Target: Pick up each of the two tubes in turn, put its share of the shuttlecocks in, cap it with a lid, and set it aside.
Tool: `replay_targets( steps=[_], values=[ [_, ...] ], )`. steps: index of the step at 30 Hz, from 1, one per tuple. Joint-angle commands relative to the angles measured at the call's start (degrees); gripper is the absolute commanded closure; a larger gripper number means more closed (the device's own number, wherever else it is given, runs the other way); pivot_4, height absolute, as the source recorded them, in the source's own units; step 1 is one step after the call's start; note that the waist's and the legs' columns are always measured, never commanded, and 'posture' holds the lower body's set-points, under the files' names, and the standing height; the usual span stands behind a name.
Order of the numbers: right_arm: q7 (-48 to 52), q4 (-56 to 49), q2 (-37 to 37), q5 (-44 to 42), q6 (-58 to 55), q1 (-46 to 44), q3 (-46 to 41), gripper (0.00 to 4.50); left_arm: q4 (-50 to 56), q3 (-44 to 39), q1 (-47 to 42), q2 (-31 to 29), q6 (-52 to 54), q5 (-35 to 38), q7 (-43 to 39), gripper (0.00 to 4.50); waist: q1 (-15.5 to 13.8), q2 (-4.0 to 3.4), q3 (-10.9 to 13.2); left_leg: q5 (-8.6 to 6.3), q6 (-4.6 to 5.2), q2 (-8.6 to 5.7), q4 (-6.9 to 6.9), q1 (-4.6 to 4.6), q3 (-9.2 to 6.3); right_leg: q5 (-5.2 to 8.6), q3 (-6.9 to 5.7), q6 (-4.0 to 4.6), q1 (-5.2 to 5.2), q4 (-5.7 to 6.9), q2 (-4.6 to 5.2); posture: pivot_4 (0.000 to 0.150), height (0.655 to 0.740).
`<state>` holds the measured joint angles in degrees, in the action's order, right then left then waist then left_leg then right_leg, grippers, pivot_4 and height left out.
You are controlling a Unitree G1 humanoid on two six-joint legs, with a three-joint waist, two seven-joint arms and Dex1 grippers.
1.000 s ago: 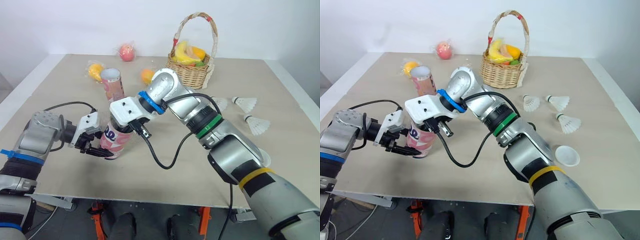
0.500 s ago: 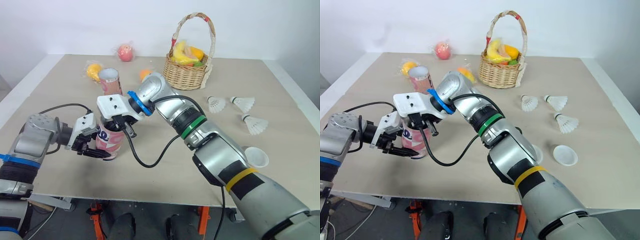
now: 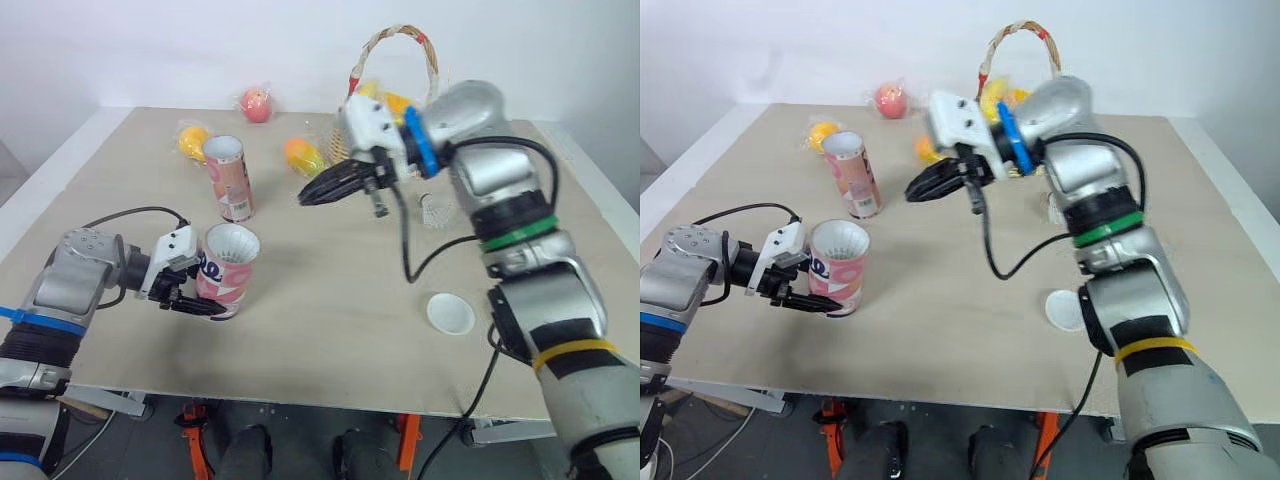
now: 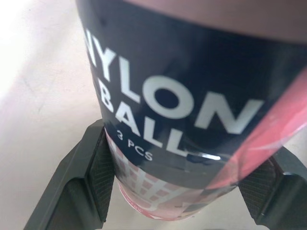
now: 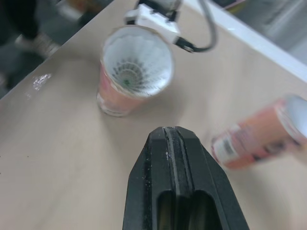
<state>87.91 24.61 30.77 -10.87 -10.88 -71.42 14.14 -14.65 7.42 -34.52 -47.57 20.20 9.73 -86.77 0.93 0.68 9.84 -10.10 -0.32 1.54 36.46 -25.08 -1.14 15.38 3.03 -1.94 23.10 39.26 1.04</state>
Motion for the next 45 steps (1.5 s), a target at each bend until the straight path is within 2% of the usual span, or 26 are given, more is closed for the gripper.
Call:
replay_targets(
  steps=[1, 3, 4, 6, 12, 16, 21, 29, 32, 35, 36, 37, 38, 41, 45],
  values=[
    [-2.27, -8.37, 5.21, -1.58, -5.23, 5.7, -4.15, 3.15, 0.37, 1.69, 0.52, 1.38, -0.33, 0.3, 0.19, 1.37, 0.01, -0.01, 0.0, 0.0, 0.0, -0.01, 0.01, 0.0, 0.04, 0.01, 0.02, -0.01, 0.01, 0.0, 0.02, 0.15, 0.74],
    [-1.68, -13.1, 10.26, -1.66, -6.86, 11.86, -5.25, 2.29, 0.42, 1.05, 0.36, 2.4, -1.53, 0.87, 0.88, 1.37, -0.26, -0.01, 0.0, 0.0, 0.0, -0.02, 0.0, 0.01, 0.04, 0.04, 0.03, -0.08, -0.02, -0.01, 0.09, 0.15, 0.74],
    [-0.78, -15.21, 12.63, -1.94, -7.07, 14.59, -5.65, 1.68, 0.49, 0.49, 0.08, 3.15, -2.17, 1.37, 1.37, 1.37, -0.49, -0.03, 0.0, 0.0, 0.01, -0.08, 0.0, -0.03, 0.06, 0.05, 0.03, -0.11, 0.0, -0.02, 0.16, 0.15, 0.74],
    [1.25, -17.73, 17.39, -2.27, -7.74, 19.0, -6.01, 0.92, 1.52, -1.15, -0.93, 5.27, -1.6, 3.57, 2.23, 1.37, -0.79, -0.06, 0.02, 0.0, 0.01, -0.25, 0.0, -0.03, 0.07, 0.1, 0.03, -0.2, -0.02, -0.04, 0.28, 0.15, 0.74],
    [2.09, -15.46, 25.76, 2.07, -3.23, 26.22, -3.81, 0.92, 6.92, -4.43, -2.76, 10.23, 1.25, 10.54, 4.43, 1.37, 0.19, 0.24, 0.27, -0.01, 0.02, -0.2, 0.04, -0.15, 0.28, -0.02, 0.21, -0.26, 0.18, -0.08, 0.19, 0.15, 0.74],
    [1.15, -9.46, 27.53, 6.82, 1.48, 27.45, -1.33, 0.92, 11.44, -4.18, -1.31, 13.68, 2.67, 14.2, 6.75, 1.37, 0.66, 0.24, 0.27, -0.05, 0.08, -0.09, 0.01, -0.06, 0.39, 0.0, 0.31, -0.23, 0.17, -0.09, 0.08, 0.15, 0.74],
    [-0.2, -2.44, 25.49, 10.34, 4.11, 25.93, 0.24, 0.92, 9.37, -0.07, 2.82, 17.64, -2.77, 10.72, 9.48, 1.37, 1.14, 0.23, 0.28, -0.06, 0.1, 0.02, -0.01, 0.04, 0.56, -0.06, 0.54, -0.16, 0.18, -0.08, -0.08, 0.15, 0.74],
    [-1.06, 1.94, 22.68, 14.45, 6.59, 26.37, 2.59, 0.92, 4.3, 3.48, 4.3, 23.31, -8.11, 8.14, 12.44, 1.37, 1.03, 0.27, 0.3, -0.06, 0.1, 0.04, 0.06, 0.02, 0.58, -0.17, 0.63, -0.21, 0.16, -0.09, -0.14, 0.15, 0.74],
    [-0.44, 2.98, 22.93, 16.17, 9.01, 27.11, 3.6, 1.71, 2.76, 4.24, 4.12, 25.05, -9.43, 7.63, 13.16, 1.37, 0.94, 0.28, 0.3, -0.06, 0.1, 0.03, 0.08, 0.01, 0.6, -0.19, 0.65, -0.24, 0.16, -0.11, -0.14, 0.15, 0.74],
    [-0.08, 3.4, 22.89, 16.45, 10.08, 27.28, 3.61, 3.23, 1.16, 5.39, 4.3, 25.95, -10.87, 6.43, 13.43, 1.37, 0.94, 0.28, 0.3, -0.06, 0.09, 0.04, 0.08, 0.04, 0.62, -0.2, 0.68, -0.25, 0.15, -0.11, -0.15, 0.15, 0.74],
    [-0.05, 3.47, 22.73, 16.38, 9.96, 27.18, 3.46, 3.5, 0.54, 5.8, 4.45, 26.15, -11.2, 5.98, 13.43, 1.37, 0.93, 0.28, 0.3, -0.06, 0.1, 0.04, 0.08, 0.05, 0.63, -0.21, 0.69, -0.25, 0.15, -0.11, -0.15, 0.15, 0.74],
    [0.49, 3.1, 22.82, 16.05, 10.13, 27.16, 3.31, 4.03, -0.13, 6.21, 4.65, 26.39, -11.78, 5.49, 13.46, 1.37, 0.92, 0.28, 0.29, -0.06, 0.09, 0.04, 0.09, 0.08, 0.62, -0.23, 0.7, -0.25, 0.11, -0.11, -0.15, 0.15, 0.74],
    [0.82, 2.64, 22.89, 15.75, 10.13, 27.14, 3.12, 4.34, -0.85, 6.51, 4.77, 26.71, -12.36, 5.08, 13.63, 1.37, 0.92, 0.27, 0.29, -0.05, 0.09, 0.04, 0.09, 0.11, 0.62, -0.23, 0.69, -0.25, 0.08, -0.11, -0.15, 0.15, 0.74],
    [2.07, -0.62, 22.55, 13.33, 8.49, 27.07, 1.92, 4.44, -3.51, 7.4, 5.1, 27.56, -13.9, 3.99, 14.04, 1.37, 0.91, 0.26, 0.29, -0.05, 0.09, 0.03, 0.09, 0.29, 0.67, -0.24, 0.75, -0.27, -0.07, -0.11, -0.15, 0.15, 0.74],
    [3.85, -10.48, 21.17, 6.11, 0.78, 25.21, -1.1, 4.44, -6.12, 8.19, 5.06, 28.21, -15.58, 2.88, 14.23, 1.37, 0.89, 0.23, 0.27, -0.05, 0.09, 0.04, 0.08, 0.43, 0.74, -0.26, 0.85, -0.31, -0.18, -0.11, -0.15, 0.15, 0.74]
  ],
)
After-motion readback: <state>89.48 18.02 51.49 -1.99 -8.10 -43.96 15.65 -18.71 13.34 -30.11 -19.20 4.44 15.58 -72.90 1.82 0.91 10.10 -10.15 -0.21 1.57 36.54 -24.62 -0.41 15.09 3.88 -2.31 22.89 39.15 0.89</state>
